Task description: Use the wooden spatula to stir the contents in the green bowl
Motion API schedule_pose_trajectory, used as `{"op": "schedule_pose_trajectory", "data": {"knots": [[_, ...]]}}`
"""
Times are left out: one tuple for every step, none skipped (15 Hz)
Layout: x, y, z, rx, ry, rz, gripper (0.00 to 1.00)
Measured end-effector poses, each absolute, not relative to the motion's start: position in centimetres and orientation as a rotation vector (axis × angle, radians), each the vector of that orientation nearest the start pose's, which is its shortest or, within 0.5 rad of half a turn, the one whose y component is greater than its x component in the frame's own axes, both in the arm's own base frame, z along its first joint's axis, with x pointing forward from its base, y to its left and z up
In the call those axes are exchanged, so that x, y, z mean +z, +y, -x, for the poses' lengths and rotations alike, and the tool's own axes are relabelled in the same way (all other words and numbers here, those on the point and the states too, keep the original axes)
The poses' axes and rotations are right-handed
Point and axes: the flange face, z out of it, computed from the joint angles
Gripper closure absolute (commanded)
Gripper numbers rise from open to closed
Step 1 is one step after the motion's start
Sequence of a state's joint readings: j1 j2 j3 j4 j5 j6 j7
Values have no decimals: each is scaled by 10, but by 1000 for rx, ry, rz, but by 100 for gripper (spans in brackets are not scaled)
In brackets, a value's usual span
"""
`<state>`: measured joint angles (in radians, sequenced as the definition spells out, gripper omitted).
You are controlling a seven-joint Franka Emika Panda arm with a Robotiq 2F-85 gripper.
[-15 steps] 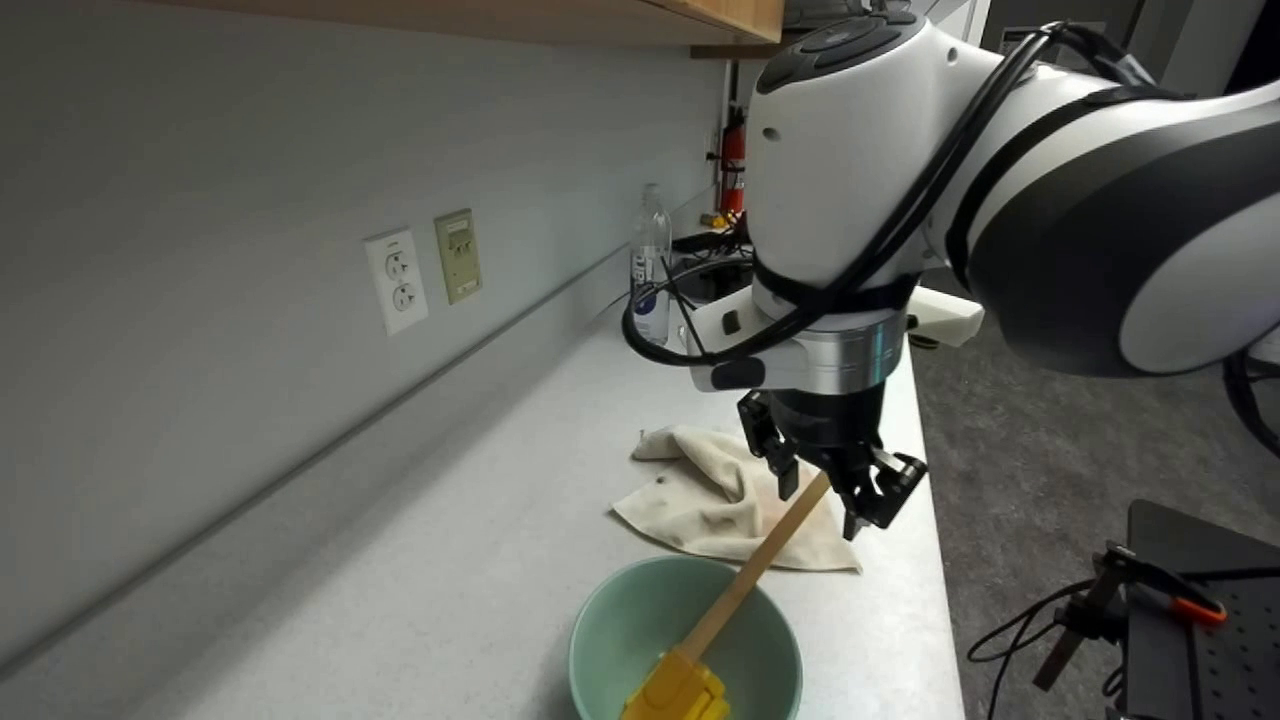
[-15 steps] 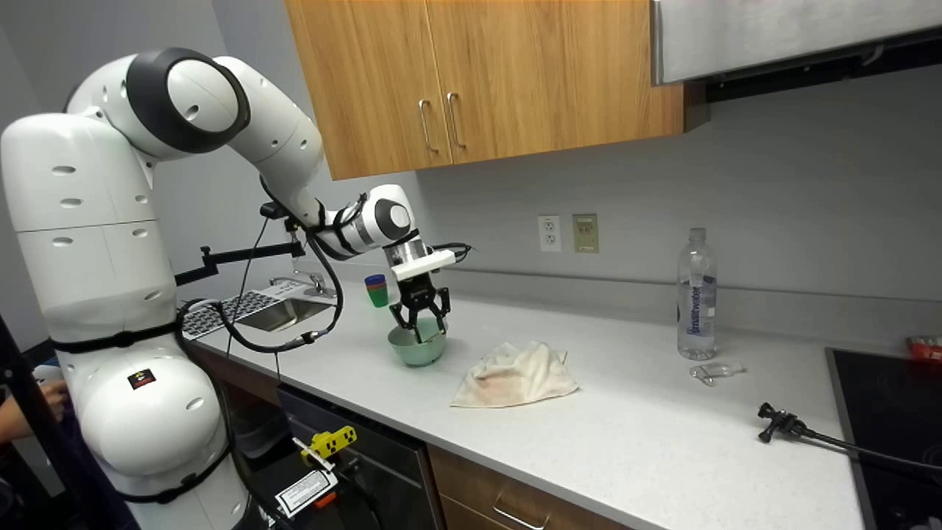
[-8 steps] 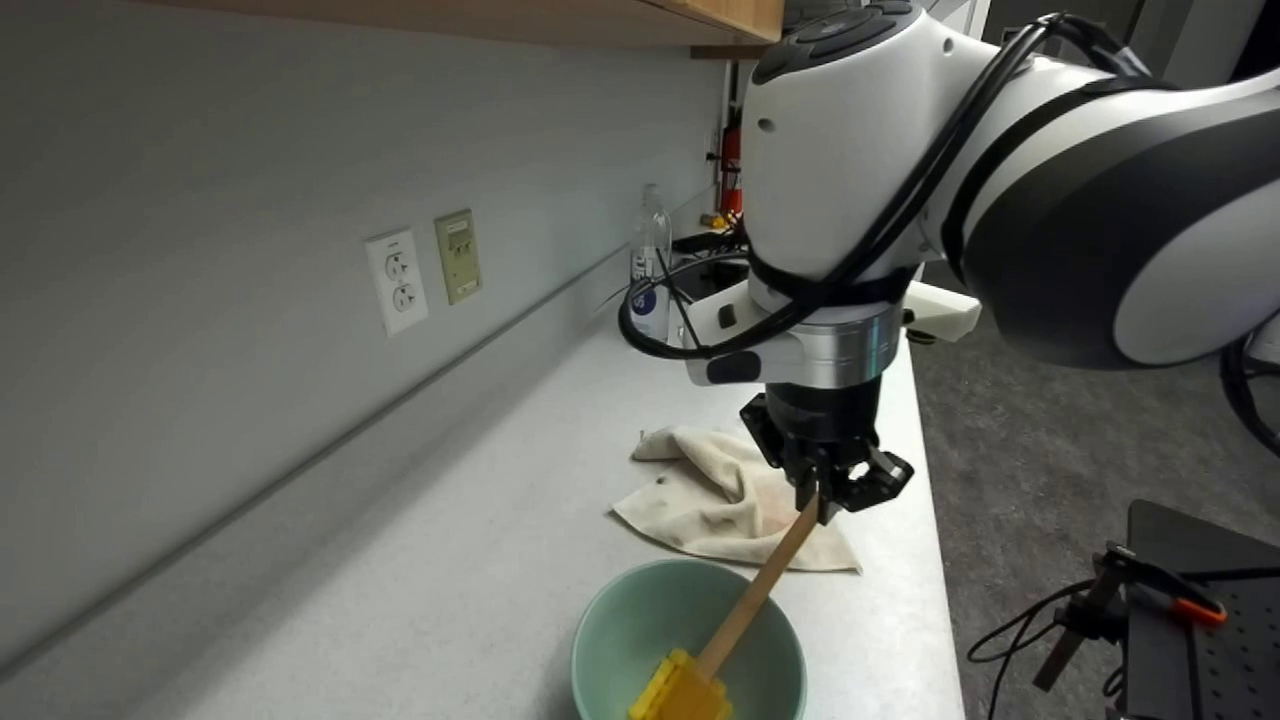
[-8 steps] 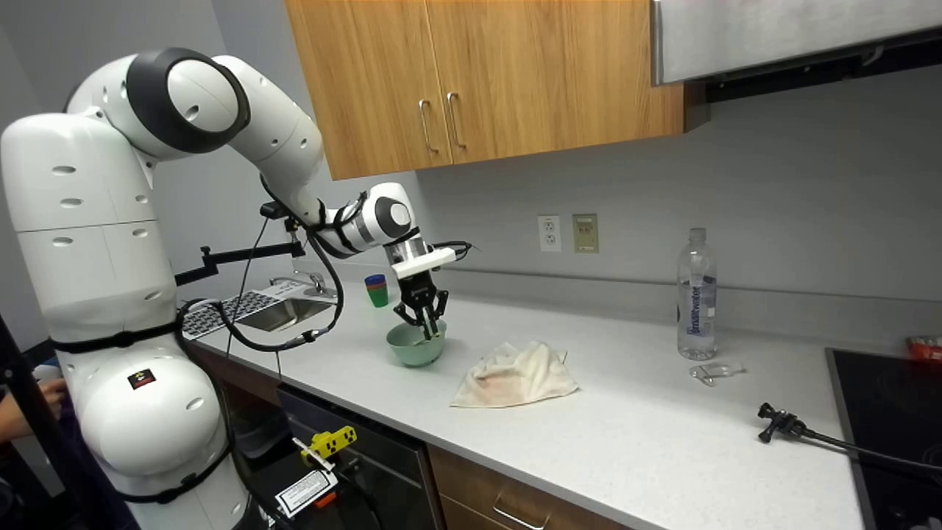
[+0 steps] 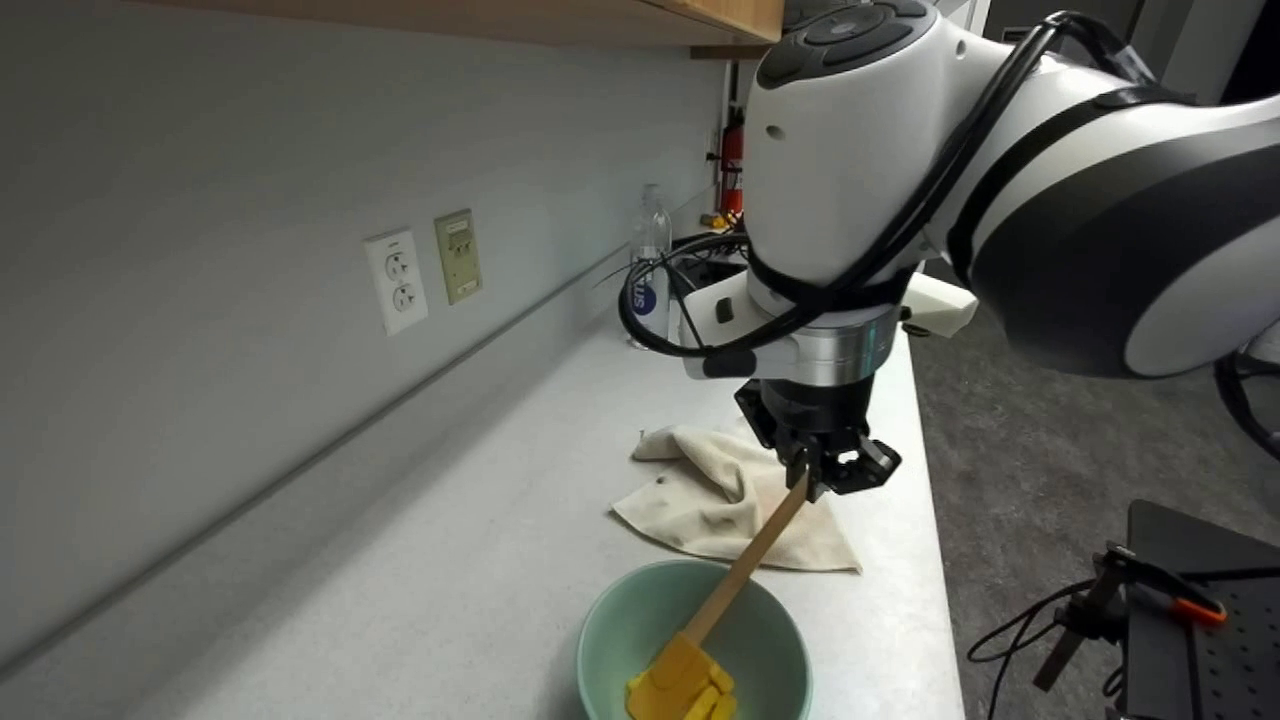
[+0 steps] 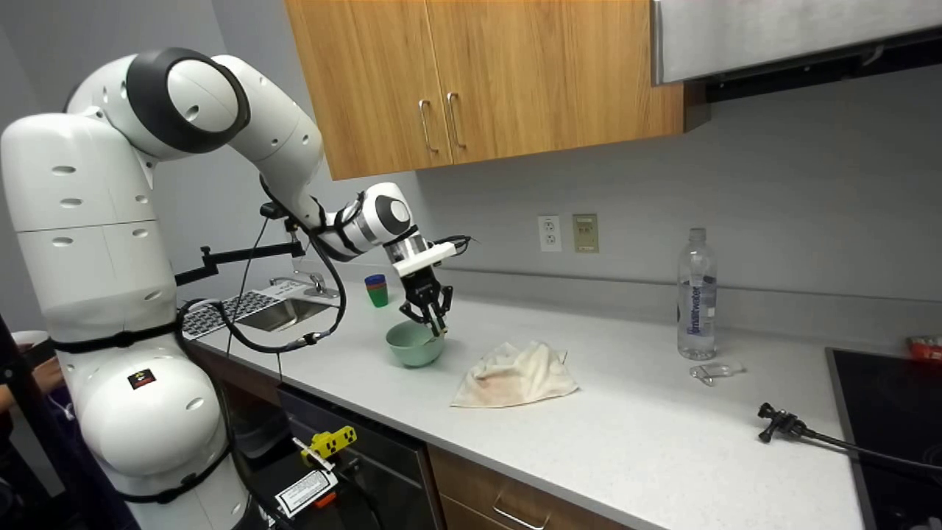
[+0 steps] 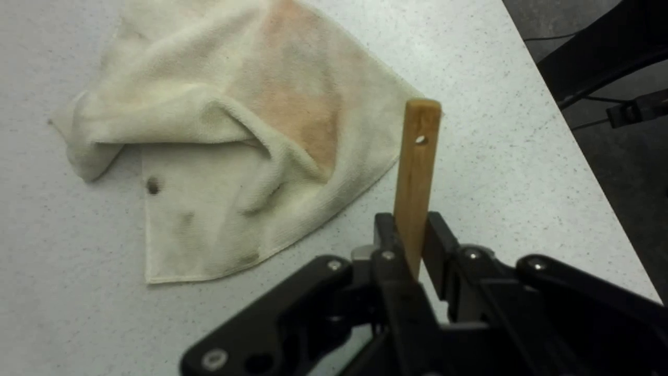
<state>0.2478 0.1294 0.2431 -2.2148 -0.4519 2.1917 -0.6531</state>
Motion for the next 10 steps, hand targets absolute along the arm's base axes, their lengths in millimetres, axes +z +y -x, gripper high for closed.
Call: {"op": "schedule_pose_trajectory", "data": {"knots": [[312, 235, -475, 281, -2274, 2605, 96], [313, 234, -476, 272, -2289, 2627, 96], [314, 234, -477, 264, -2309, 2645, 96], [315, 234, -478, 257, -2330, 2659, 96], [315, 233, -479, 252, -2353, 2668, 96], [316, 233, -480, 248, -2376, 2674, 96], [317, 233, -481, 245, -2397, 2677, 96], [317, 232, -481, 245, -2415, 2675, 96], [317, 233, -481, 240, -2424, 2667, 96], [317, 234, -482, 226, -2433, 2652, 96]]}}
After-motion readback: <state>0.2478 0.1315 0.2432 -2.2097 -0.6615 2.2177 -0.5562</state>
